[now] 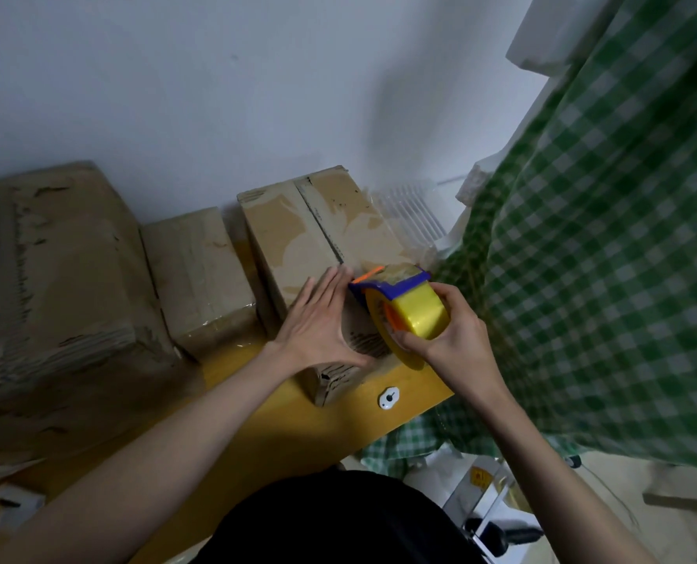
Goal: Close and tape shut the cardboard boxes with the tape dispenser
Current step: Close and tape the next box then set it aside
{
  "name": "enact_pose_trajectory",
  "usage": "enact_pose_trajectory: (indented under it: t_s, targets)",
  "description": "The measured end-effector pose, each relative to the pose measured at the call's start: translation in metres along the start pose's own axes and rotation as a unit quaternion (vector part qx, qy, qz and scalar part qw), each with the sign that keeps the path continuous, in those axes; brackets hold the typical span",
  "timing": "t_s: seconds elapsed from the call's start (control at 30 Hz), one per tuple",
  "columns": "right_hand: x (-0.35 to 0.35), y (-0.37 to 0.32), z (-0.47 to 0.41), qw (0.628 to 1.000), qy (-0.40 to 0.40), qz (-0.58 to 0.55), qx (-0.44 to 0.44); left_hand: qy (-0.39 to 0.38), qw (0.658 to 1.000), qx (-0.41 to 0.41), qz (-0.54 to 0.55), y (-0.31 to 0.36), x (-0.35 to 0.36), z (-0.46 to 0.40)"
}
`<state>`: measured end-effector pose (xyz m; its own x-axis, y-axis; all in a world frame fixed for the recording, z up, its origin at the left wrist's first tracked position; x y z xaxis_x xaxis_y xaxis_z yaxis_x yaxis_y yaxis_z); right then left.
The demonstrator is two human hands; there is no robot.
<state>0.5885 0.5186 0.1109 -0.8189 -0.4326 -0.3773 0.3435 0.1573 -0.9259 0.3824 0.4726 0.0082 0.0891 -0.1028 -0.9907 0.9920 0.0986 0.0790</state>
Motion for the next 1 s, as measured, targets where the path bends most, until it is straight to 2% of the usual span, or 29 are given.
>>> enact_pose_trajectory:
  t_s: [0.13,0.6,0.77,1.0]
  targets:
    - [-0.003,0.002,-0.011,1.000,-0.004,-0.009,-0.001,-0.008,0.999,0.018,-0.028,-0.011,-0.008,-0.021]
    - [-0.001,0.010,-0.025,0.998,-0.002,-0.031,0.053,0.007,0.994,0.107,-0.006,-0.026,-0.019,-0.062]
    - [0.008,0.011,-0.026,0.999,0.001,-0.008,0.037,-0.003,0.994,0.106,0.023,-0.029,-0.011,-0.064]
    - [0.008,0.008,-0.025,0.999,0.008,-0.011,0.038,-0.007,0.995,0.103,-0.005,-0.030,-0.005,-0.068]
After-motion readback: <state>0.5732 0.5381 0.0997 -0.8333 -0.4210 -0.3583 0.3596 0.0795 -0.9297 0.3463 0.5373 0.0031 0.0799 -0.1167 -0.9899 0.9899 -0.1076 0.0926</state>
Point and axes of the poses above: each hand's wrist, its own z-axis away from the middle knuckle, its own x-axis out of the palm, y = z × x, the point moved 1 cm from there along -z, towards the middle knuckle, and after that the axes turned 15 degrees about -z, right-handed, at the moved point
